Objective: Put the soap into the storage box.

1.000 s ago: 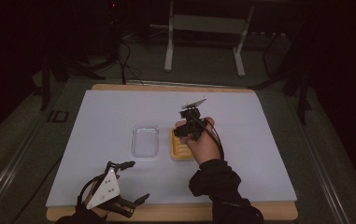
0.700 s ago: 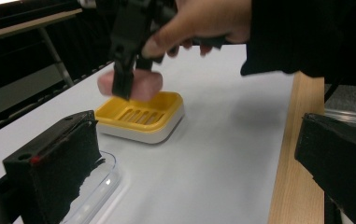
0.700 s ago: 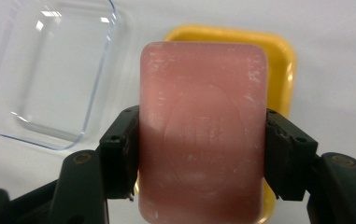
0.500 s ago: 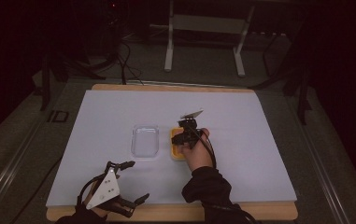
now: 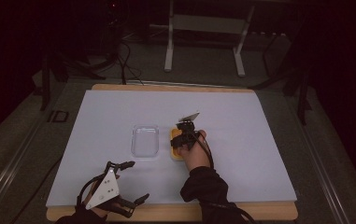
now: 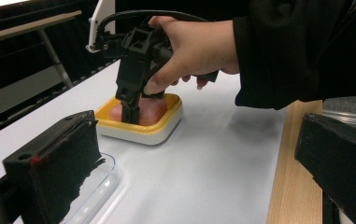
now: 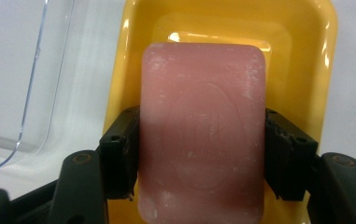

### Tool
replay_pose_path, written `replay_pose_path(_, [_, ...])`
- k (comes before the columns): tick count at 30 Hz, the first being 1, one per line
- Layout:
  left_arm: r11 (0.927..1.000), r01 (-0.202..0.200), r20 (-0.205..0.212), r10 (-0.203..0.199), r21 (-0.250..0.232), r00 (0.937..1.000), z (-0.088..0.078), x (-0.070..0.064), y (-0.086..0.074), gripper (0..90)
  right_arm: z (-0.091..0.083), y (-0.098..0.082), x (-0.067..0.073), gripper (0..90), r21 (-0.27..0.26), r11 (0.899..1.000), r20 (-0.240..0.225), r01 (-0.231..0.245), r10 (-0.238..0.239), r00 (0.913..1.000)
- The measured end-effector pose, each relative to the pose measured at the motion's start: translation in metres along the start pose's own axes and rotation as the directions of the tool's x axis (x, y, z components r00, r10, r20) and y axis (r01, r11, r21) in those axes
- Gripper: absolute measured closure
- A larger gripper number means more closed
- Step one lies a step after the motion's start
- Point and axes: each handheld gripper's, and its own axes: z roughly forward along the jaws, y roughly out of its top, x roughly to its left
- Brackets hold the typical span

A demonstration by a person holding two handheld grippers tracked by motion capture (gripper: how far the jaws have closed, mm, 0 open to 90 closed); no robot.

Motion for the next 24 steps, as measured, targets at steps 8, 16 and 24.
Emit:
replay_pose_path(8, [1.0000,-0.001,0.002,0.001,0.004,1.0000,0.001,0.000,0.000,0.6,-0.001,0.004,0.002,36.5,0.033,0.998,0.006,0.045,-0.045,0.9990])
replay_pose_path(16, [0.9999,-0.003,0.002,0.003,0.011,1.0000,0.002,0.000,0.000,0.6,-0.019,0.010,0.000,29.7,-0.021,0.999,-0.012,0.050,-0.050,0.9987])
replay_pose_path(24, [0.9999,-0.007,0.002,0.007,0.014,1.0000,0.002,0.000,-0.001,0.6,-0.039,0.015,-0.001,28.1,-0.052,0.995,-0.034,0.087,-0.089,0.9955])
